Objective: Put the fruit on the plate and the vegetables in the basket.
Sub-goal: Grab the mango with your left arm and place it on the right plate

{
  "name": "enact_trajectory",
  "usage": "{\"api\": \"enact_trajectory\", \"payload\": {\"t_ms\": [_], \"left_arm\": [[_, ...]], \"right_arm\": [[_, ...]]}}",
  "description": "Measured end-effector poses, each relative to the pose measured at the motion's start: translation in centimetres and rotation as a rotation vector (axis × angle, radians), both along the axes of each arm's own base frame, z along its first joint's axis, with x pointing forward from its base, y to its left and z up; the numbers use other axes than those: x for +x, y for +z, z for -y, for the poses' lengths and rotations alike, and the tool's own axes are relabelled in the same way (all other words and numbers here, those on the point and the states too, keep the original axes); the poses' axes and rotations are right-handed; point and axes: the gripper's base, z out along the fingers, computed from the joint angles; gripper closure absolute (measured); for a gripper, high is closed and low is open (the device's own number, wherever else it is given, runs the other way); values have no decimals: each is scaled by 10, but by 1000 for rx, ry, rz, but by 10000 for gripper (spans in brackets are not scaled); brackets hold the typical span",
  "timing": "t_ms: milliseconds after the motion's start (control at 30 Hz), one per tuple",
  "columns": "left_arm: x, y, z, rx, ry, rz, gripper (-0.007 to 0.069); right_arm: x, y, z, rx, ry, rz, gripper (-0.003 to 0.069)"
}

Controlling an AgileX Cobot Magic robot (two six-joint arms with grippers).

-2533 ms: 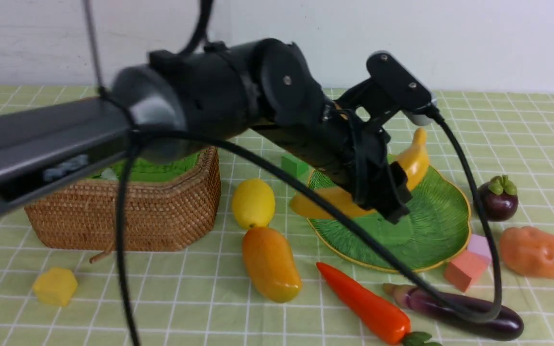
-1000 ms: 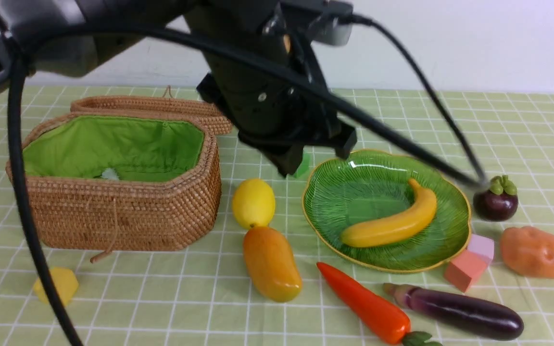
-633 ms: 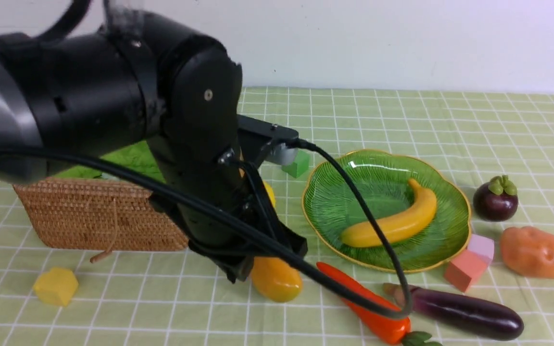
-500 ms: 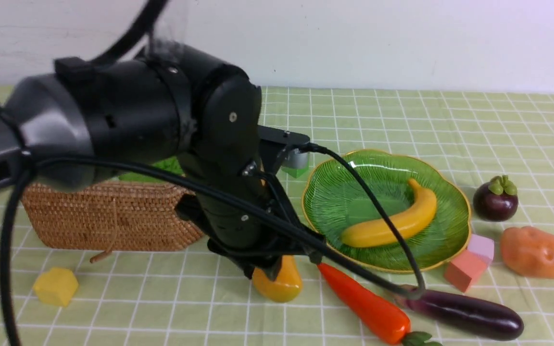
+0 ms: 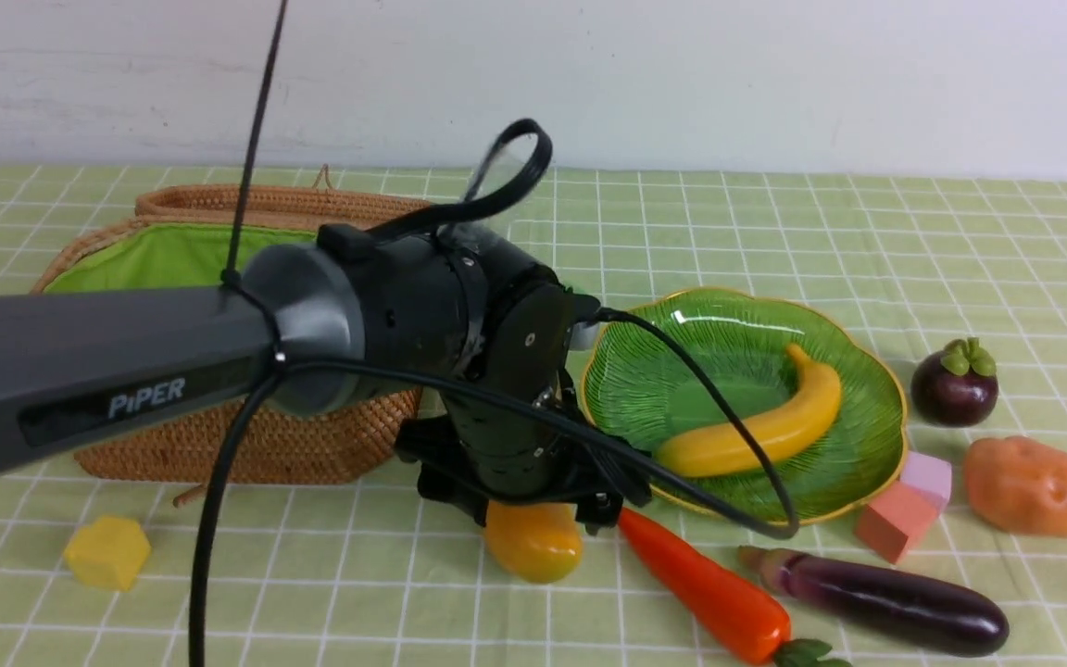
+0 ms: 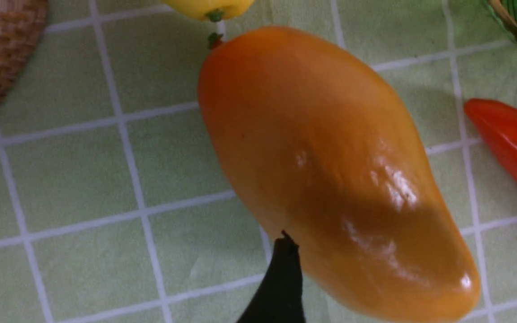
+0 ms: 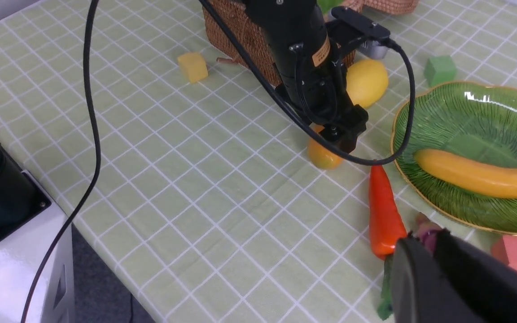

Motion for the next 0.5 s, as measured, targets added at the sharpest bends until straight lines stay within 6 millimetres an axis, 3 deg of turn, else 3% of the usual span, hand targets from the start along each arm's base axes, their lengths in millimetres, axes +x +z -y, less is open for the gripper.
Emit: {"api": "enact_trajectory", "payload": {"t_ms": [300, 500], "left_arm": [[7, -26, 2, 60, 1, -19, -2], [14, -35, -2, 132, 11, 27, 91]], "right_arm": [[0, 0, 0, -2, 2, 2, 583], [0, 0, 0, -2, 2, 2, 580]]}}
